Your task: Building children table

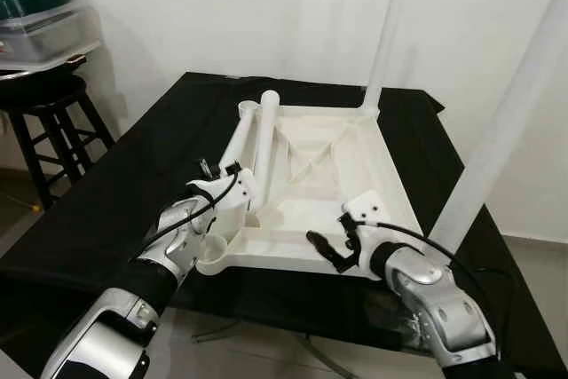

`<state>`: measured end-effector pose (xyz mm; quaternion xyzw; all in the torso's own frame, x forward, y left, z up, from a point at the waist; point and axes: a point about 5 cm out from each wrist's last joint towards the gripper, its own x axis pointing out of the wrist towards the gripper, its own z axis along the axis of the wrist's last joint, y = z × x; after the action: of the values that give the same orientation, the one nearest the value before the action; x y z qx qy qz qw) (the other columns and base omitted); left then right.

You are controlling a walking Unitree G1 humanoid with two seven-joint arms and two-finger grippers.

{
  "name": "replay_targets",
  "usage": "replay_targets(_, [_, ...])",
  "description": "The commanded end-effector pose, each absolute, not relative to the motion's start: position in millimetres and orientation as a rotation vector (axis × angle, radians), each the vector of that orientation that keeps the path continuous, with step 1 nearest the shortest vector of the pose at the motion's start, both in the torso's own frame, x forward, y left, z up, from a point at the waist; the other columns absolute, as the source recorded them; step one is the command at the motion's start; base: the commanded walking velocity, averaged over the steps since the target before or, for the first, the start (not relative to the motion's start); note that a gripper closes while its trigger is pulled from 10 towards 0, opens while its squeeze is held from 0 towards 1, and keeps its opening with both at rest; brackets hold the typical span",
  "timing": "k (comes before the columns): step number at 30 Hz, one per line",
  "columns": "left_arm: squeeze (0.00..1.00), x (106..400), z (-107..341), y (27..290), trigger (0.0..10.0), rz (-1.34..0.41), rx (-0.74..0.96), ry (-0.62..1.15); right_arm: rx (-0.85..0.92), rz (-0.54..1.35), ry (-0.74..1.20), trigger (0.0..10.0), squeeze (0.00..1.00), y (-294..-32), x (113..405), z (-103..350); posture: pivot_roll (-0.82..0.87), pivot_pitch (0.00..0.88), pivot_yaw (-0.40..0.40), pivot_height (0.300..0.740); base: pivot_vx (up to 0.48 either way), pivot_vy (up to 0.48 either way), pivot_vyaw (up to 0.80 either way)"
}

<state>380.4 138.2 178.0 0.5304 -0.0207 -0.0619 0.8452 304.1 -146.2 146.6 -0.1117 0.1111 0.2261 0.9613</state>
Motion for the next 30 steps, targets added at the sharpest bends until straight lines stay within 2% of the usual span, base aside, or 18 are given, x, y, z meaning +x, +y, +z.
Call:
replay_targets(1, [0.00,381,188,143,0.0,-0.095,1.106,-0.088,-0.216,0.458,0.180,10.0,0.00,-145,306,155,-0.05,0.000,-0.028,0.740,0.000,0.000,0.00])
replay_targets(5, [0.00,375,217,168,0.0,0.019,1.017,-0.159,-0.186,0.438,0.121,10.0,0.00,-148,314,168,-0.04,0.000,-0.034,0.740,0.000,0.000,0.00])
replay_targets(8, [0.00,373,225,173,0.0,0.041,0.957,-0.175,-0.181,0.440,0.105,10.0,0.00,-147,315,171,-0.04,0.000,-0.036,0.740,0.000,0.000,0.00])
replay_targets(9, [0.00,371,233,175,0.0,0.042,0.860,-0.202,-0.159,0.451,0.082,10.0,0.00,-144,317,175,-0.03,0.000,-0.037,0.740,0.000,0.000,0.00])
replay_targets(11, [0.00,371,233,175,0.0,0.042,0.860,-0.202,-0.159,0.451,0.082,10.0,0.00,-144,317,175,-0.03,0.000,-0.037,0.740,0.000,0.000,0.00])
replay_targets(12, [0.00,369,245,171,0.0,0.004,0.695,-0.261,-0.084,0.484,0.040,10.0,0.00,-137,319,184,-0.03,0.000,-0.039,0.740,0.000,0.000,0.00])
replay_targets(13, [0.00,369,245,171,0.0,0.004,0.695,-0.261,-0.084,0.484,0.040,10.0,0.00,-137,319,184,-0.03,0.000,-0.039,0.740,0.000,0.000,0.00])
replay_targets(14, [0.00,361,278,164,0.0,-0.123,0.190,-0.435,0.254,0.612,-0.084,10.0,0.00,-120,322,214,-0.02,0.000,-0.043,0.740,0.000,0.000,0.00])
replay_targets(15, [0.00,359,283,163,0.0,-0.154,0.112,-0.462,0.319,0.637,-0.102,10.0,0.00,-118,322,219,-0.02,0.000,-0.043,0.740,0.000,0.000,0.00])
replay_targets(17, [0.00,357,286,162,0.0,-0.170,0.075,-0.475,0.352,0.648,-0.110,10.0,0.00,-117,322,222,-0.02,0.000,-0.042,0.740,0.000,0.000,0.00])
replay_targets(18, [0.00,353,289,159,0.0,-0.232,-0.026,-0.490,0.426,0.676,-0.129,10.0,0.00,-115,323,228,-0.02,0.000,-0.047,0.740,0.000,0.000,0.00])
replay_targets(21, [0.00,350,291,157,0.0,-0.278,-0.095,-0.501,0.475,0.695,-0.141,10.0,0.00,-113,323,232,-0.02,0.000,-0.047,0.740,0.000,0.000,0.00])
replay_targets(22, [0.00,346,294,154,0.0,-0.335,-0.190,-0.518,0.545,0.721,-0.159,10.0,0.00,-111,324,237,-0.01,0.000,-0.049,0.740,0.000,0.000,0.00])
replay_targets(25, [0.00,340,296,150,0.0,-0.402,-0.282,-0.539,0.627,0.754,-0.171,10.0,0.00,-107,325,242,-0.01,0.000,-0.054,0.740,0.000,0.000,0.00])
replay_targets(27, [0.00,329,294,147,0.0,-0.528,-0.460,-0.564,0.796,0.855,-0.195,10.0,0.00,-99,323,252,0.00,0.000,-0.062,0.740,0.000,0.000,0.00])
replay_targets(28, [0.00,329,294,147,0.0,-0.528,-0.460,-0.564,0.796,0.855,-0.195,10.0,0.00,-99,323,252,0.00,0.000,-0.062,0.740,0.000,0.000,0.00])
replay_targets(30, [0.00,319,287,146,0.0,-0.646,-0.591,-0.561,0.911,0.966,-0.235,10.0,0.00,-93,317,260,0.00,0.000,-0.062,0.740,0.000,0.000,0.00])
